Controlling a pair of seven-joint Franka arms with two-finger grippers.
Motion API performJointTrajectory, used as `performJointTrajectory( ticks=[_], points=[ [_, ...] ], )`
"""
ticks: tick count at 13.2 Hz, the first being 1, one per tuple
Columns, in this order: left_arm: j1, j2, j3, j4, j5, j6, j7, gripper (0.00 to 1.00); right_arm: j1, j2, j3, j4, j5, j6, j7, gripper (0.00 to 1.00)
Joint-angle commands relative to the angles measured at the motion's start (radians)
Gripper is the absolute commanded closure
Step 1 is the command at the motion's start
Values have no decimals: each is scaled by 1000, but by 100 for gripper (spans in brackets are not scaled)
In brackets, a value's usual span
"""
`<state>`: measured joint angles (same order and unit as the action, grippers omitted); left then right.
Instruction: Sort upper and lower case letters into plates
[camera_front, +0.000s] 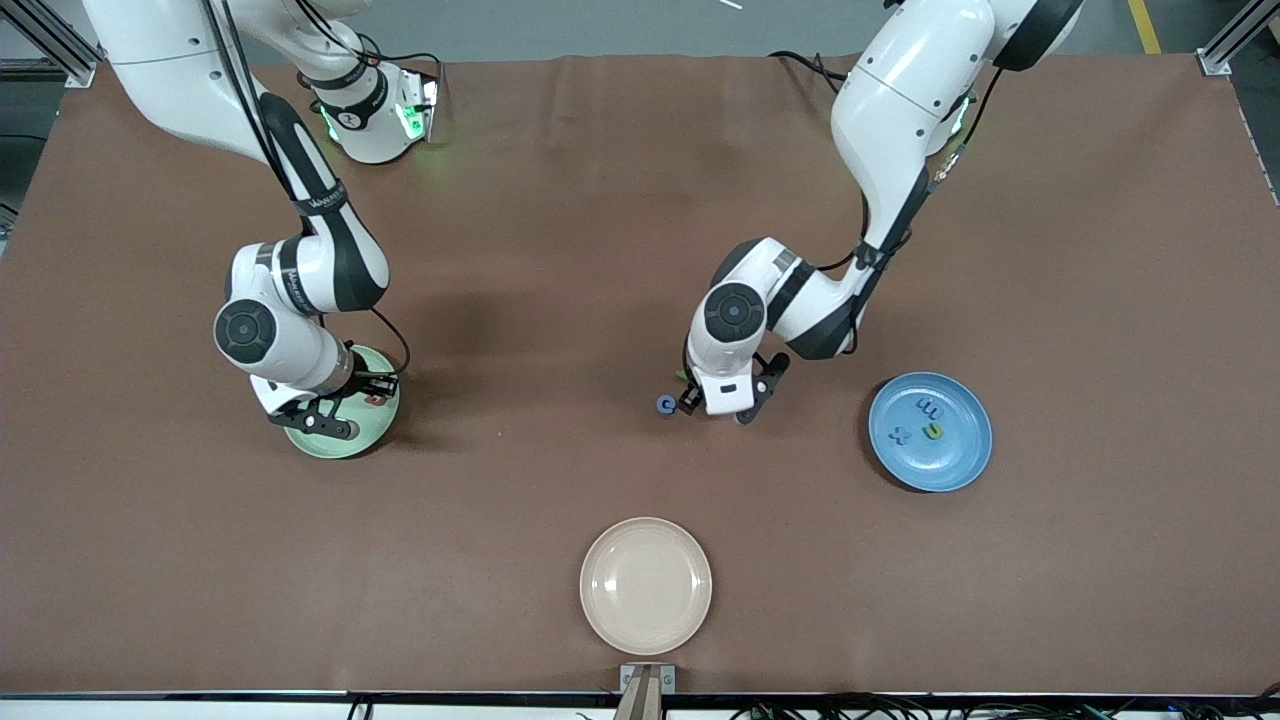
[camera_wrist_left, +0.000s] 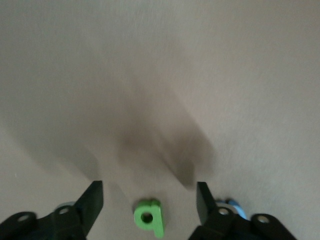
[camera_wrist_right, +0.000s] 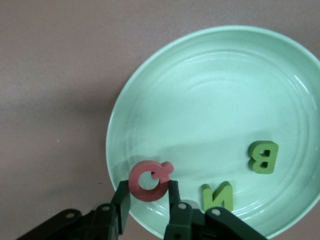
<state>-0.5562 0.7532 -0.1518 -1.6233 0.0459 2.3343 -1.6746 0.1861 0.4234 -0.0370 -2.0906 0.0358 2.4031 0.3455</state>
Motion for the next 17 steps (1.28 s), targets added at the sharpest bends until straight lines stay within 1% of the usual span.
performJointTrajectory(
  ticks=[1,2,3,5,6,7,8,9,10,11,12,14,17],
  points=[
    [-34,12,6,8,-1,8,-56,24,-28,11,9,-8,-11,28,-6,86],
    [-36,11,6,-3,-1,10,-59,27,-40,11,11,-6,-11,27,-34,60],
    [-37,9,6,-7,-1,10,-62,29,-51,11,11,-3,-11,25,-61,1],
    [-44,8,6,-18,-1,10,-73,36,-62,5,12,24,-11,7,-62,0],
    [-44,6,6,-23,-3,10,-76,41,-47,0,14,53,-7,-45,-42,0],
    [-44,5,5,-24,-3,10,-85,49,-30,1,19,98,1,-99,8,0],
    [-44,5,5,-24,-3,10,-89,63,5,3,19,130,1,-140,88,0],
    [-44,5,6,-23,-1,10,-88,81,54,3,19,150,1,-157,158,0],
    [-44,5,6,-23,-3,10,-88,91,102,5,20,164,3,-156,238,0],
    [-39,0,6,-20,-1,10,-86,98,162,14,20,190,6,-150,321,0],
    [-28,-8,6,-18,5,8,-70,99,209,44,20,223,7,-150,395,0],
    [7,-32,17,-9,14,7,-27,100,315,110,20,315,38,-148,556,0],
    [125,-110,21,-7,17,-7,152,100,429,248,20,496,42,-150,798,0]
  ],
)
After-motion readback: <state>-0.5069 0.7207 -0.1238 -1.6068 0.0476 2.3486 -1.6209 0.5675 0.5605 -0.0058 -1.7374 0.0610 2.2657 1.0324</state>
